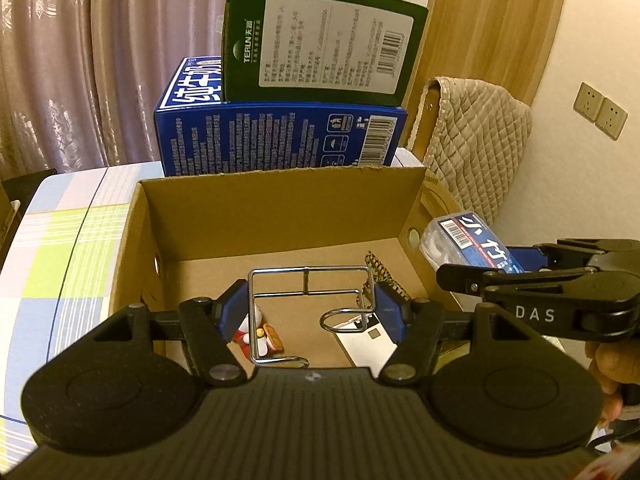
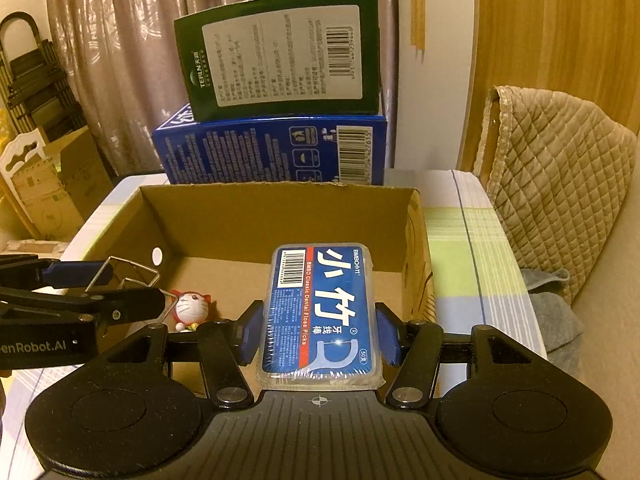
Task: Organize rigid objects
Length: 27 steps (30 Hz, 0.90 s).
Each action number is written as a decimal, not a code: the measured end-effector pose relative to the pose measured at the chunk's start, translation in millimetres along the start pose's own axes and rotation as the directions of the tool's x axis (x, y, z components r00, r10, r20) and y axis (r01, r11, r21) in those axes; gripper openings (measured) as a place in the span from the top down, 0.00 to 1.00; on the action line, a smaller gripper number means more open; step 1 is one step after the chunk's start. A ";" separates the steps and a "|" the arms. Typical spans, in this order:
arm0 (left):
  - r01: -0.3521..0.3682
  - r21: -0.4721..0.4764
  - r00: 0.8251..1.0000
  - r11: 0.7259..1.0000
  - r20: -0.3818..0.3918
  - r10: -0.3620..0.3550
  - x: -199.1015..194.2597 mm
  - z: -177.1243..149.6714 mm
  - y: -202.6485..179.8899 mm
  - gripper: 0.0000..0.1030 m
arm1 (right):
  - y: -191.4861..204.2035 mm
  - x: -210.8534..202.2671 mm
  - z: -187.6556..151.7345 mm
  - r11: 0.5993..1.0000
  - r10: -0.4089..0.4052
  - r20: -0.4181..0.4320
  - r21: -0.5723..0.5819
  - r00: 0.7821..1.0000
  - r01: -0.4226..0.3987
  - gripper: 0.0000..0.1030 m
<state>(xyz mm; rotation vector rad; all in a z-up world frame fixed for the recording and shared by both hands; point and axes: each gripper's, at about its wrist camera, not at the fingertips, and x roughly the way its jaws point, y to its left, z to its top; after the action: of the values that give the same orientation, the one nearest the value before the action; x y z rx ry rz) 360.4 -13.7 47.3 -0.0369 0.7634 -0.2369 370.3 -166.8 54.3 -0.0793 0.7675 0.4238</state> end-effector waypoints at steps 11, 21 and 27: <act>-0.002 0.010 1.000 1.000 -0.018 0.002 12.1 -0.4 -4.2 0.39 | -7.2 5.4 -3.9 1.000 -0.004 -0.006 0.007 1.000 0.004 0.48; -0.004 0.031 1.000 1.000 -0.018 0.004 18.7 0.1 -8.2 0.39 | -9.9 9.3 -6.2 1.000 -0.001 -0.014 0.004 1.000 0.001 0.48; -0.005 0.018 0.999 1.000 -0.033 0.006 25.4 0.1 -6.7 0.38 | -11.9 9.6 -7.0 1.000 -0.003 -0.015 0.008 1.000 0.003 0.48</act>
<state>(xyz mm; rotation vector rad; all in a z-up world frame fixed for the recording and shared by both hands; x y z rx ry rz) 376.8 -26.0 30.9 -0.0139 0.7946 -0.2396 376.6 -176.0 41.6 -0.0768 0.7836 0.4175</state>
